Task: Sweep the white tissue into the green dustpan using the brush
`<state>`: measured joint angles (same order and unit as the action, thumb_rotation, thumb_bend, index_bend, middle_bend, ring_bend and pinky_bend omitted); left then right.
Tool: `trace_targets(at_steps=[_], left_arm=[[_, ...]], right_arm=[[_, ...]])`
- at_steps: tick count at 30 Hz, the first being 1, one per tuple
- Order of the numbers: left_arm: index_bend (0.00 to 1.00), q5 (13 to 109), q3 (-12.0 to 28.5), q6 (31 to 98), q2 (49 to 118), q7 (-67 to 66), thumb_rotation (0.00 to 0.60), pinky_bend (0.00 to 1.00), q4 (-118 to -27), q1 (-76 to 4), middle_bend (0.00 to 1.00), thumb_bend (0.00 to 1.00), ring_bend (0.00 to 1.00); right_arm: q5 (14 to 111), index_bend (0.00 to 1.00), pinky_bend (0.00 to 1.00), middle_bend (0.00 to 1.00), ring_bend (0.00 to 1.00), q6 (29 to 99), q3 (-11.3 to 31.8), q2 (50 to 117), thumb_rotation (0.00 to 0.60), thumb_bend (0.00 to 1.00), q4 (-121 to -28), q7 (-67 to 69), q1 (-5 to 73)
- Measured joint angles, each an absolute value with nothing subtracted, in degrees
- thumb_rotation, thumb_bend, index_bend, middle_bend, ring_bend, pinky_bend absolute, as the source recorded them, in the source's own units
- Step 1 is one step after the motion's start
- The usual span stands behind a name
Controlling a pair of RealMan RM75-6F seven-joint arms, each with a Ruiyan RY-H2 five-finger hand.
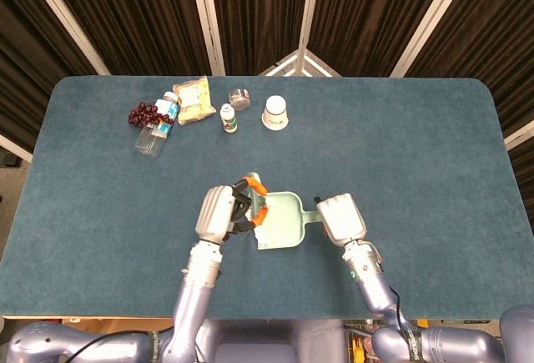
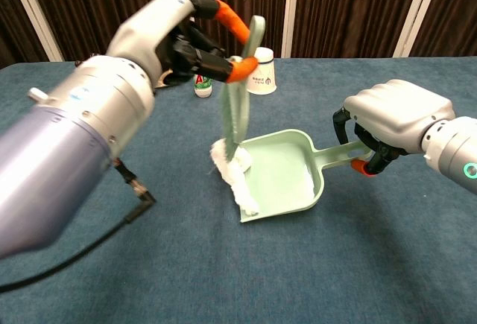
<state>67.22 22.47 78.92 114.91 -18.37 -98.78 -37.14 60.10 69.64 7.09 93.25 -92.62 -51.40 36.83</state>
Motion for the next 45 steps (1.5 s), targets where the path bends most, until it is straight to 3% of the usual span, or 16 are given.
trace_targets(at_steps=[15, 35, 45], left_arm=[[0.77, 66.71, 21.9, 77.29, 109.72, -17.27, 0.6, 1.0, -99.55, -35.59, 1.0, 0.66, 1.0], [0.78, 65.13, 16.04, 76.01, 102.65, -20.71, 0.6, 1.0, -101.03, -32.43, 1.0, 0.66, 1.0], [0.78, 64.49, 15.52, 75.0, 104.94, -19.16, 0.6, 1.0, -95.48, -32.66, 1.0, 0.66, 1.0]], right_arm=[[56.77, 0.55, 0.84, 0.81, 0.78, 68.7, 7.37, 94.35, 0.6, 0.38, -90.96, -56.52, 38.42], [53.07, 0.55, 0.84, 0.81, 0.78, 68.92, 7.12, 94.44, 0.6, 0.38, -90.76, -58.54, 39.41], [53.45, 0.55, 0.84, 0.81, 0.78, 69.51, 6.56, 94.87, 0.6, 0.38, -91.16, -58.66, 39.64]])
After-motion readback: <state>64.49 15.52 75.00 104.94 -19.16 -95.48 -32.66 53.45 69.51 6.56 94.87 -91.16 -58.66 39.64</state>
